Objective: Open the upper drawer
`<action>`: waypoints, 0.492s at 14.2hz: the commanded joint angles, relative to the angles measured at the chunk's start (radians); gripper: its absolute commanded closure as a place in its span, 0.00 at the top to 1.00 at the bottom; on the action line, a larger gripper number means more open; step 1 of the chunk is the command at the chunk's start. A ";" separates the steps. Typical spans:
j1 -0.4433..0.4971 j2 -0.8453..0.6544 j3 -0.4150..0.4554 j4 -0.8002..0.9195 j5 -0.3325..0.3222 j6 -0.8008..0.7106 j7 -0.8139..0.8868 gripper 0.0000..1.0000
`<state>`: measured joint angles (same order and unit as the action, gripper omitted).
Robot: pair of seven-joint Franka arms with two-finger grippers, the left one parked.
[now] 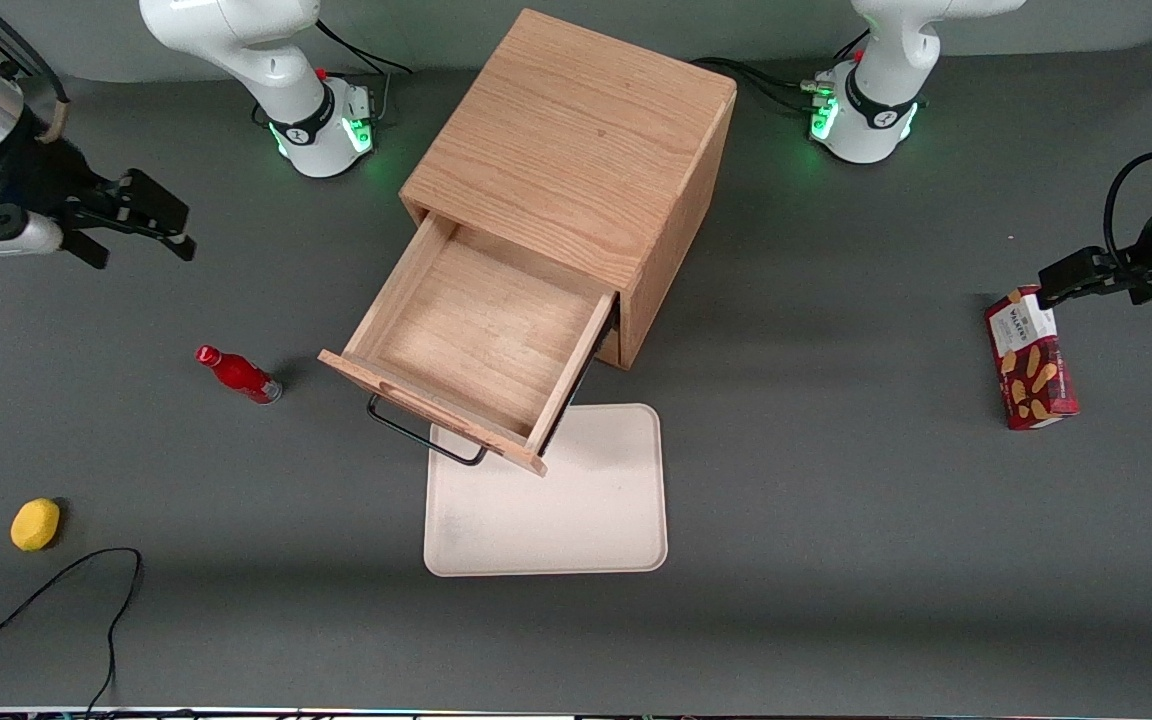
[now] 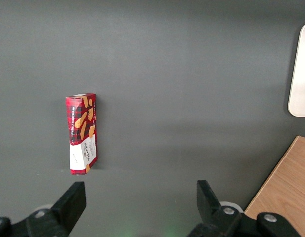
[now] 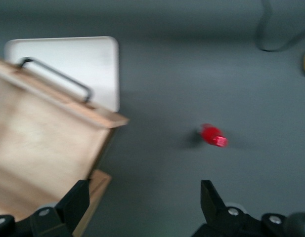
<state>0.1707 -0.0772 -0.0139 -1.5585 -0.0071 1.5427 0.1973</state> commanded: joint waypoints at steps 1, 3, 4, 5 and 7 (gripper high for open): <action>-0.016 -0.018 -0.070 -0.025 -0.045 0.002 0.030 1.00; -0.014 -0.004 -0.135 -0.020 -0.027 0.019 0.028 1.00; -0.017 -0.004 -0.136 -0.020 -0.025 0.020 0.028 1.00; -0.017 -0.001 -0.138 -0.023 -0.019 0.037 0.019 1.00; -0.048 0.008 -0.150 -0.032 0.019 0.056 -0.082 1.00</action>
<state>0.1481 -0.0737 -0.1628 -1.5771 -0.0247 1.5718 0.1840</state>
